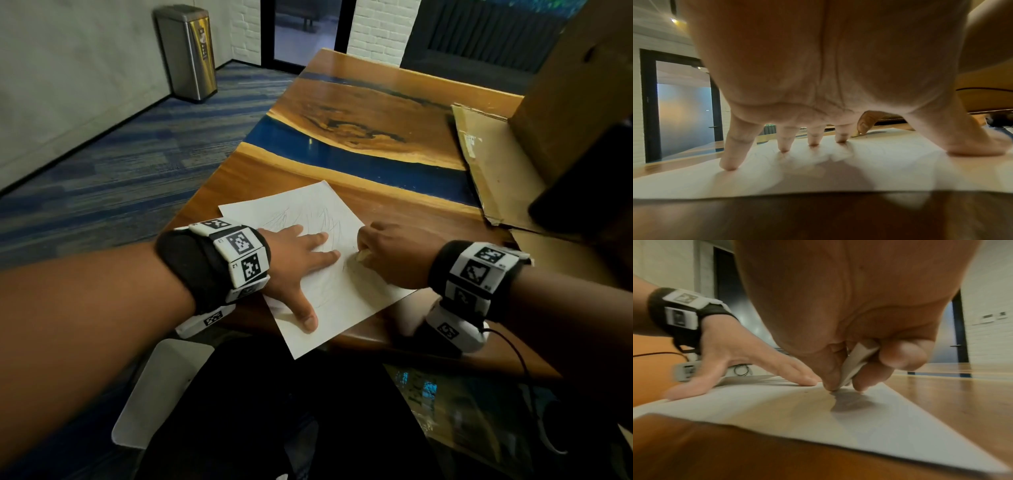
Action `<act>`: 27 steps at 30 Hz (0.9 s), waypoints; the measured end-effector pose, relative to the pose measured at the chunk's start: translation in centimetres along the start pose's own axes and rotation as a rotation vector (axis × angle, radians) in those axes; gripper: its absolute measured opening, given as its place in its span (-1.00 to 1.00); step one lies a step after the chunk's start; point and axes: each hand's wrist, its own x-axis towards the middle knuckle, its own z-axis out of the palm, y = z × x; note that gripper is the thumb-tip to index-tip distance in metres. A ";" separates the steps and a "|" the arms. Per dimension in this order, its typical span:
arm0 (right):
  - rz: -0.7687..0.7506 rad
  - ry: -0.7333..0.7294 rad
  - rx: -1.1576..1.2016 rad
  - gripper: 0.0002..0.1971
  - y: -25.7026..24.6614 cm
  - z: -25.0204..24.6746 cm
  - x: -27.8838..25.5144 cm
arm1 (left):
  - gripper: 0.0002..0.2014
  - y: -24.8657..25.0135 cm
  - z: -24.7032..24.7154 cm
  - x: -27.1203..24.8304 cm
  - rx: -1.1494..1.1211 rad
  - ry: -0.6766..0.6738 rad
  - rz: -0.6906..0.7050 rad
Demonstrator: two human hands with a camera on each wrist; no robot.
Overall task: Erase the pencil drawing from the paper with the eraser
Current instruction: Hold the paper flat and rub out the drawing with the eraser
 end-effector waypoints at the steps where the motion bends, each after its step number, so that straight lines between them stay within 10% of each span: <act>1: -0.022 -0.005 -0.005 -0.70 -0.7 0.0 -0.5 | 0.29 0.0 0.0 0.0 -0.003 0.002 -0.002; 6: -0.341 -0.101 0.125 -0.56 -4.2 0.4 -3.5 | 0.27 0.2 0.1 -0.2 -0.046 0.002 0.006; 10: -0.026 -0.045 0.034 -0.69 -1.4 -0.1 -1.7 | 0.25 0.5 0.1 -0.1 -0.051 -0.010 -0.013; 15: -0.343 -0.092 0.098 -0.48 -4.5 0.6 -4.2 | 0.26 0.6 0.2 0.0 -0.060 -0.005 -0.013; 20: -0.064 -0.038 0.033 -0.69 -2.1 -0.2 -2.4 | 0.28 0.6 0.1 0.1 -0.054 -0.021 -0.017; 24: -0.359 -0.103 0.104 -0.47 -5.0 0.8 -4.3 | 0.29 0.7 0.2 -0.1 -0.074 0.001 -0.014; 27: -0.169 -0.044 0.059 -0.62 -3.3 -0.1 -2.7 | 0.29 0.7 0.1 0.0 -0.063 -0.006 -0.026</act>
